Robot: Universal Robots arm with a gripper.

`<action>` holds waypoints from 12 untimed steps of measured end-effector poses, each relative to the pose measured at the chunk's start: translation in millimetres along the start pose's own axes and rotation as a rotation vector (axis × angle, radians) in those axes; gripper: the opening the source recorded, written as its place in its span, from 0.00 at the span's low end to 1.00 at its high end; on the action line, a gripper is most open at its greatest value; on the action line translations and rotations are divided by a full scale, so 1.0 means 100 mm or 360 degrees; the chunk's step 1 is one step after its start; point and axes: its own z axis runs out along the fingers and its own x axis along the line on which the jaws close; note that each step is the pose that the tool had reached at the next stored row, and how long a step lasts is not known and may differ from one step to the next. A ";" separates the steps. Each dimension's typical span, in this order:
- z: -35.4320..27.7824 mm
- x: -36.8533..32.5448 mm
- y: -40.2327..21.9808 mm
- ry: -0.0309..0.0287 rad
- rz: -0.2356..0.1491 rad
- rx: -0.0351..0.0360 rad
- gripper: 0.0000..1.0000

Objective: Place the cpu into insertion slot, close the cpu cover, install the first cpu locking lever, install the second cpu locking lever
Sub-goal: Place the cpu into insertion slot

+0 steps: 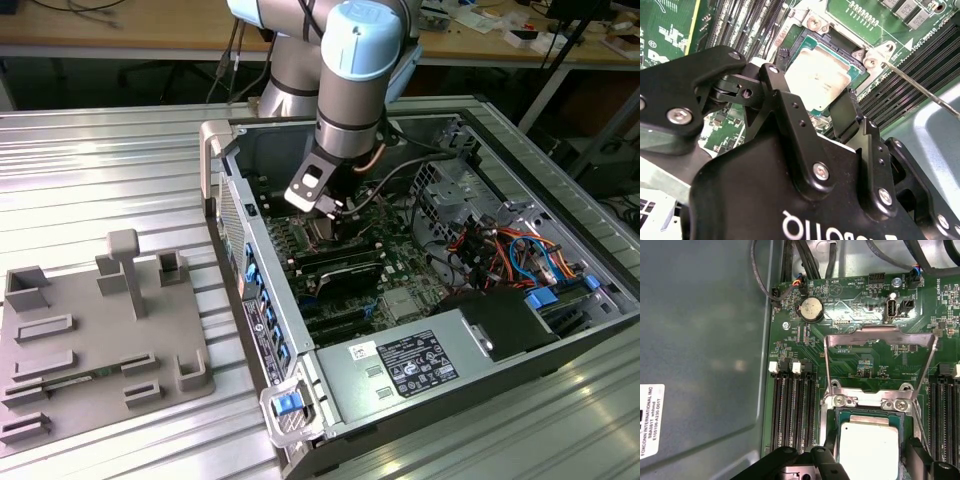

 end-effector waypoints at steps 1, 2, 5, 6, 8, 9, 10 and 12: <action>-0.008 0.000 0.001 0.00002 0.0000 0.0000 0.61; -0.012 0.000 0.002 0.00003 0.0000 0.0000 0.61; -0.011 0.000 0.002 0.00006 0.0000 0.0000 0.61; -0.008 0.000 0.002 0.00009 0.0000 0.0000 0.61; 0.005 0.000 0.004 0.00015 0.0000 0.0000 0.61; 0.018 0.001 0.002 0.00015 0.0000 0.0000 0.61; 0.024 0.001 0.001 0.00013 0.0000 0.0000 0.61; 0.030 0.000 0.001 0.00012 0.0000 0.0000 0.61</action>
